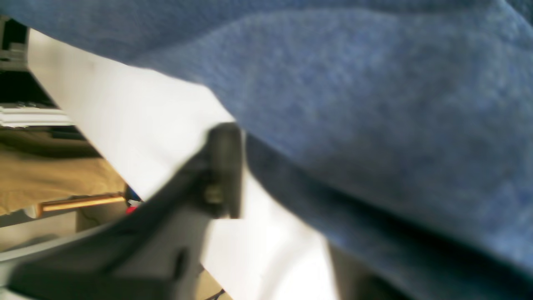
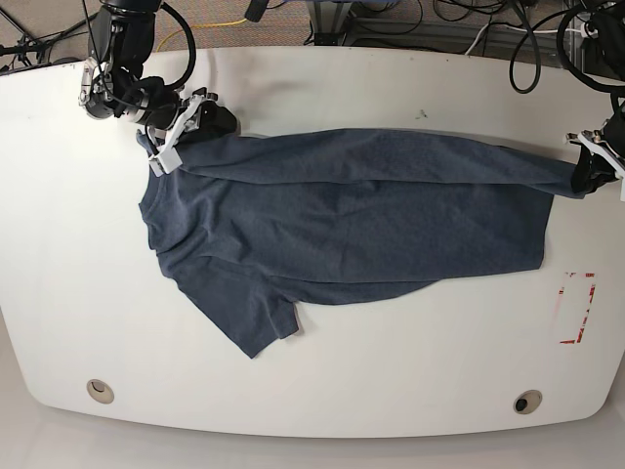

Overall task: Fold the T-shirt properly
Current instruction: 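Pull the grasped shoulder with the right gripper away from the left gripper, then regrasp the shirt edge with the right gripper beside the sleeve, then lift the shirt with both grippers and swing it up off the table, then lay the shirt down by drawing both grippers back across the table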

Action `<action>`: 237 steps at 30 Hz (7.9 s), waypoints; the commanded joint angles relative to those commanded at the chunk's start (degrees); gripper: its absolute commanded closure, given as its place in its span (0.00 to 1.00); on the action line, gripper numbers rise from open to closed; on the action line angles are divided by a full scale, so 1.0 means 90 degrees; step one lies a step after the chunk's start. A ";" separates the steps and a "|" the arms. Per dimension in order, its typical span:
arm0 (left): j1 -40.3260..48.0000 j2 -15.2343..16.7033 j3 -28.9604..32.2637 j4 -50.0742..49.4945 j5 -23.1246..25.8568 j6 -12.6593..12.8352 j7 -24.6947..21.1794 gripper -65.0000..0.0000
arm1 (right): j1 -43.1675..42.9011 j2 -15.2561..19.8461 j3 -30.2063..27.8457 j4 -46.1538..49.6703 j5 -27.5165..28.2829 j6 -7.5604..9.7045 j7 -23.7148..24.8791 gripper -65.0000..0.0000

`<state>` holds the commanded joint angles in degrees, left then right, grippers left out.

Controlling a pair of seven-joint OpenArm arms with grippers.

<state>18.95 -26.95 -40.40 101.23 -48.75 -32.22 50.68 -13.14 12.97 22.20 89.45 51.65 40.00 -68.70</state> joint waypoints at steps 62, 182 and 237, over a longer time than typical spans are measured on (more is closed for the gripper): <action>-0.0635 -0.0010 -0.0020 0.0127 -0.0010 0.0137 0.0449 1.00 | 0.2208 0.1436 -0.1387 -0.0967 0.1768 0.0000 -0.0449 0.89; -0.3731 0.0244 0.1543 -0.0068 0.0391 0.0772 0.0625 1.00 | 0.2354 0.1719 0.0752 0.0088 0.0938 -0.1451 0.0244 1.00; -0.6535 -0.0576 0.2413 -0.0068 0.0381 0.0508 0.1123 1.00 | 0.7140 0.3692 -0.2383 -0.2921 0.2354 -0.1411 -0.0147 1.00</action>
<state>-39.87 -32.13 -18.68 100.62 -45.32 -27.65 60.79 51.12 46.20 0.75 63.16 72.84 27.30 -70.02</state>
